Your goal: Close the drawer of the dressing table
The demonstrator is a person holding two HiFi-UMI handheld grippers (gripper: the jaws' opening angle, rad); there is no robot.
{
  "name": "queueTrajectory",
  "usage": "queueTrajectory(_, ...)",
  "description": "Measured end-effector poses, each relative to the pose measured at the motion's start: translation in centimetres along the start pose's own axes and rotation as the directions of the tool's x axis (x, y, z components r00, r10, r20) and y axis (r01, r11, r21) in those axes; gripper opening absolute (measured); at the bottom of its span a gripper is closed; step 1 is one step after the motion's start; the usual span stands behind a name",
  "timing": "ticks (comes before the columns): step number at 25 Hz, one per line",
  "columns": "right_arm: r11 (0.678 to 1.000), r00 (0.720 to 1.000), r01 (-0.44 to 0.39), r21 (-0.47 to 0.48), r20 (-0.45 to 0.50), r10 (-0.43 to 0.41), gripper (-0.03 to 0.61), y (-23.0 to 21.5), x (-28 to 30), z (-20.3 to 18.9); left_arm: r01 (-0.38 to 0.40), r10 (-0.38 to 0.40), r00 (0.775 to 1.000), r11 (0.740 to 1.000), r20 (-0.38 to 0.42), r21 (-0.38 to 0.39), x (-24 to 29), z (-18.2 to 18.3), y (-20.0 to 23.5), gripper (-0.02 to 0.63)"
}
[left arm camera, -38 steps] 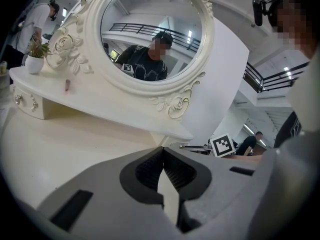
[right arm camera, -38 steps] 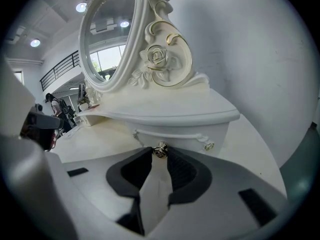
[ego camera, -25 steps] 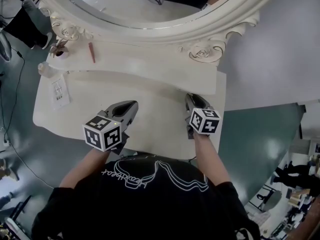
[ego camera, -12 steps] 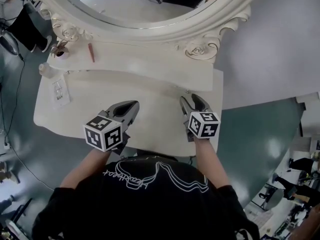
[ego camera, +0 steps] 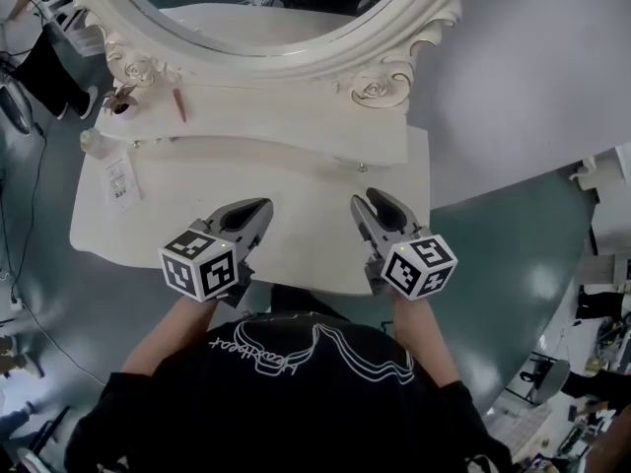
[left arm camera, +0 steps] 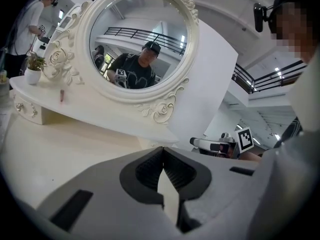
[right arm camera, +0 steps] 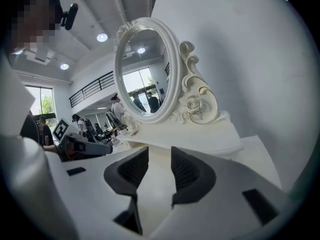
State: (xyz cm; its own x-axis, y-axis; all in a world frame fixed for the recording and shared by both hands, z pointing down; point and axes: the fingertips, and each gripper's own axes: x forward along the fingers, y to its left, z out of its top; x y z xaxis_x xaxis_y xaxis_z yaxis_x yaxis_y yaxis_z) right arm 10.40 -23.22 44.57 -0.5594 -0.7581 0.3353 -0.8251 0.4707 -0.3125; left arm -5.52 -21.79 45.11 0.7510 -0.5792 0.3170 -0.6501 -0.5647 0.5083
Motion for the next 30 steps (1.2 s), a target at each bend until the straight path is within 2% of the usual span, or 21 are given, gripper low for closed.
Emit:
queueTrajectory(4, 0.999, 0.998, -0.028, -0.024, 0.048, 0.029, 0.088, 2.4, -2.3, 0.8, 0.042, -0.042, 0.999, 0.999, 0.018, 0.023, -1.0, 0.6, -2.0, 0.003)
queueTrajectory(8, 0.999, 0.996, -0.042, 0.002, 0.085, 0.042, 0.004, 3.6, -4.2, 0.7, 0.077, -0.078, 0.997, 0.996, 0.024, 0.046, -1.7, 0.6, -4.0, 0.003)
queueTrajectory(11, 0.997, 0.992, -0.078, 0.002, 0.105, 0.077, 0.003, 5.0, -5.5, 0.5, 0.097, -0.099, 0.995, 0.993, 0.026, 0.064, -2.4, 0.6, -5.5, 0.003)
queueTrajectory(16, 0.990, 0.981, -0.125, -0.058, 0.145, 0.132, 0.003, 8.0, -6.9, 0.9, 0.124, -0.128, 0.991, 0.987, 0.034, 0.102, -3.7, 0.8, -7.2, 0.003)
queueTrajectory(20, 0.988, 0.973, -0.151, -0.015, 0.174, 0.151, 0.003, 8.9, -7.7, 0.6, 0.134, -0.138, 0.990, 0.985, 0.030, 0.110, -4.4, 0.4, -7.9, 0.003)
queueTrajectory(30, 0.989, 0.975, -0.145, -0.021, 0.164, 0.147, 0.003, 9.7, -8.4, -0.3, 0.162, -0.166, 0.986, 0.979, 0.023, 0.127, -4.8, 0.2, -8.9, 0.003)
